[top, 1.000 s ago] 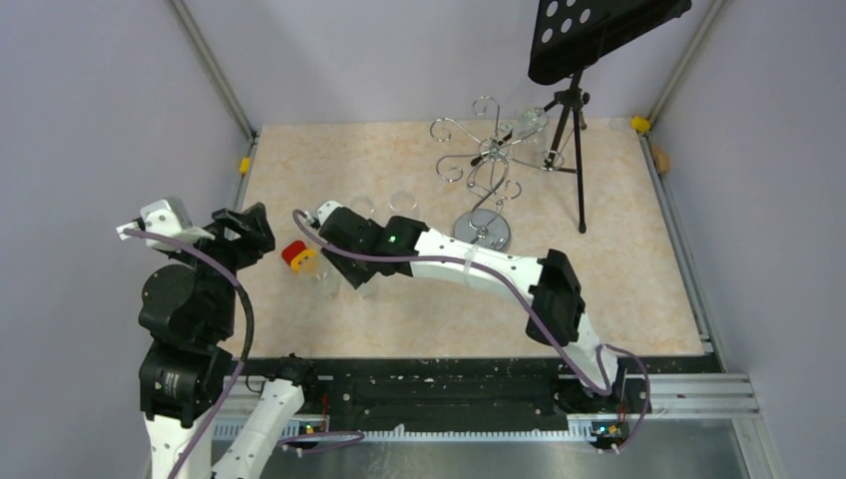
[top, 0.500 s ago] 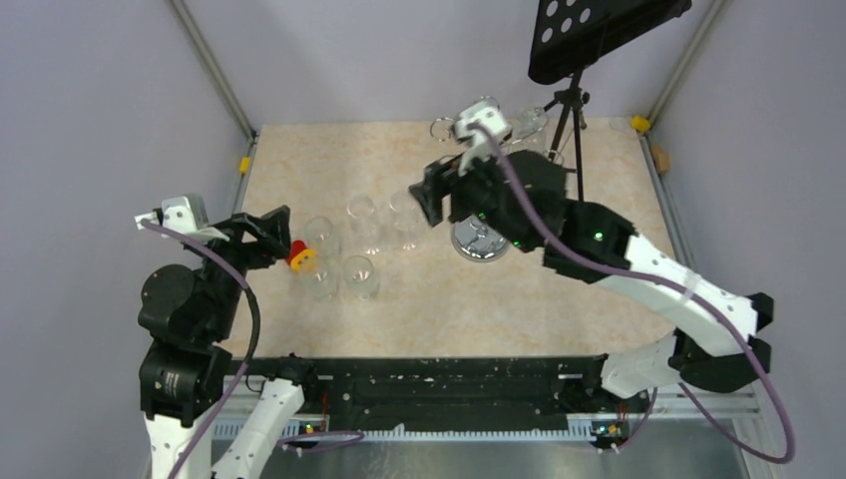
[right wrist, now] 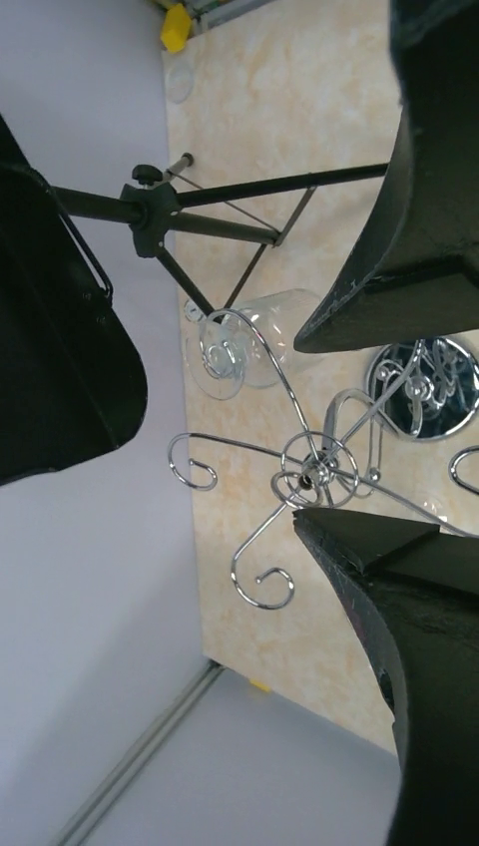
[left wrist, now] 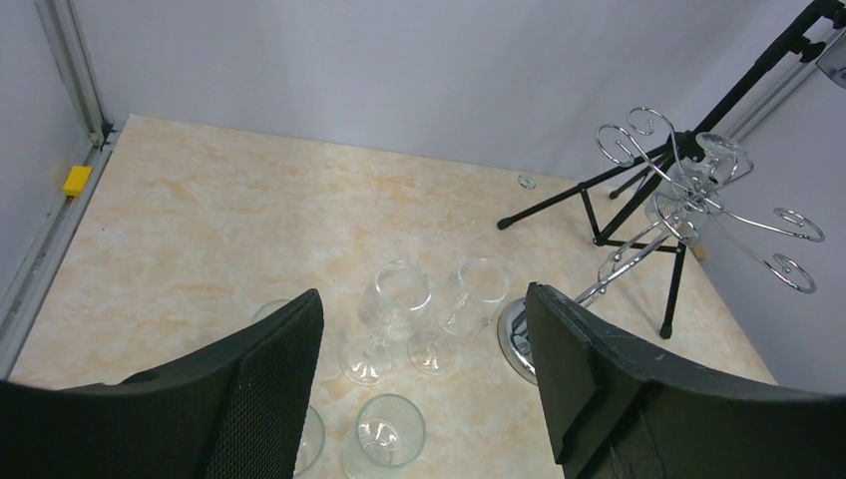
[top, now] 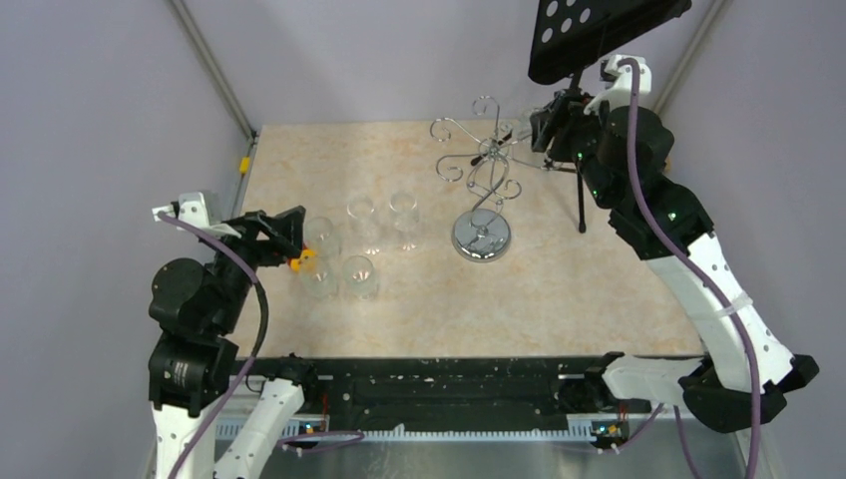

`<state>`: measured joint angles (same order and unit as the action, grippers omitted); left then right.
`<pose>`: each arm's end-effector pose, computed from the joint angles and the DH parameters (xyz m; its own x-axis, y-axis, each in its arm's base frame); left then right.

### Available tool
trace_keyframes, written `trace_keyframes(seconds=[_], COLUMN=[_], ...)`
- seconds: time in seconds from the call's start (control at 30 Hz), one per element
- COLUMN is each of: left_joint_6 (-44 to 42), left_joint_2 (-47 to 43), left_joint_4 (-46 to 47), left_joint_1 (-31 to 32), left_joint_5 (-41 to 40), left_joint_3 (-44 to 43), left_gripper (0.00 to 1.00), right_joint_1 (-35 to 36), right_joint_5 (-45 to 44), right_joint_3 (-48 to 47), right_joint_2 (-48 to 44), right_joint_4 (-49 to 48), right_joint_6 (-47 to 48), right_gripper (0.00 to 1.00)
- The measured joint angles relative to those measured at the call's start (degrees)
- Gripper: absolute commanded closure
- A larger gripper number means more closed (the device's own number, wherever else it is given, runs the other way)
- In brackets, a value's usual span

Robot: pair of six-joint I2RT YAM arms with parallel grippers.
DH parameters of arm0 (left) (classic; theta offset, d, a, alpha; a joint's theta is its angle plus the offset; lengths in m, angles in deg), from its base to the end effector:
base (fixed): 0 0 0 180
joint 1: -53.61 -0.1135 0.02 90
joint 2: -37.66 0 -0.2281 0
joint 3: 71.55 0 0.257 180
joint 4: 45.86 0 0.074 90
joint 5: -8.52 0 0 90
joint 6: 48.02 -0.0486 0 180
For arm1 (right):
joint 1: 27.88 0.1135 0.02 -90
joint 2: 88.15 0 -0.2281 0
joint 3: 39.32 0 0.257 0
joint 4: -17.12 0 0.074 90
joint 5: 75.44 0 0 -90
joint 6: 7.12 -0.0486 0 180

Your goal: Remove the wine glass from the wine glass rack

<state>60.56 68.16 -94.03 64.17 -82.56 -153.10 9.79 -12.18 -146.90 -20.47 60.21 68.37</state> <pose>0.1058 -0.0188 0.4353 -0.0057 -0.3230 -0.9464 0.1719 0.9320 -0.3191 0.2095 0.1341 0.4828 -0.0903 0.2130 -0.9729 -0.1731 0.9586 0.2259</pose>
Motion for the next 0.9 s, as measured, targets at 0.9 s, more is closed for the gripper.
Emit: trace_keyframes(seconds=[0.9], left_joint_6=[8.8], left_joint_2=[-3.7], left_joint_4=[6.2], left_joint_1=[0.0], left_joint_5=[0.8], left_joint_3=[6.8], left_gripper=[0.26], right_joint_1=[-22.8], right_joint_5=[24.3], right_joint_3=[6.6], right_joint_2=[9.6], right_joint_4=[-5.8], right_joint_6=[-36.4], right_gripper=[0.75])
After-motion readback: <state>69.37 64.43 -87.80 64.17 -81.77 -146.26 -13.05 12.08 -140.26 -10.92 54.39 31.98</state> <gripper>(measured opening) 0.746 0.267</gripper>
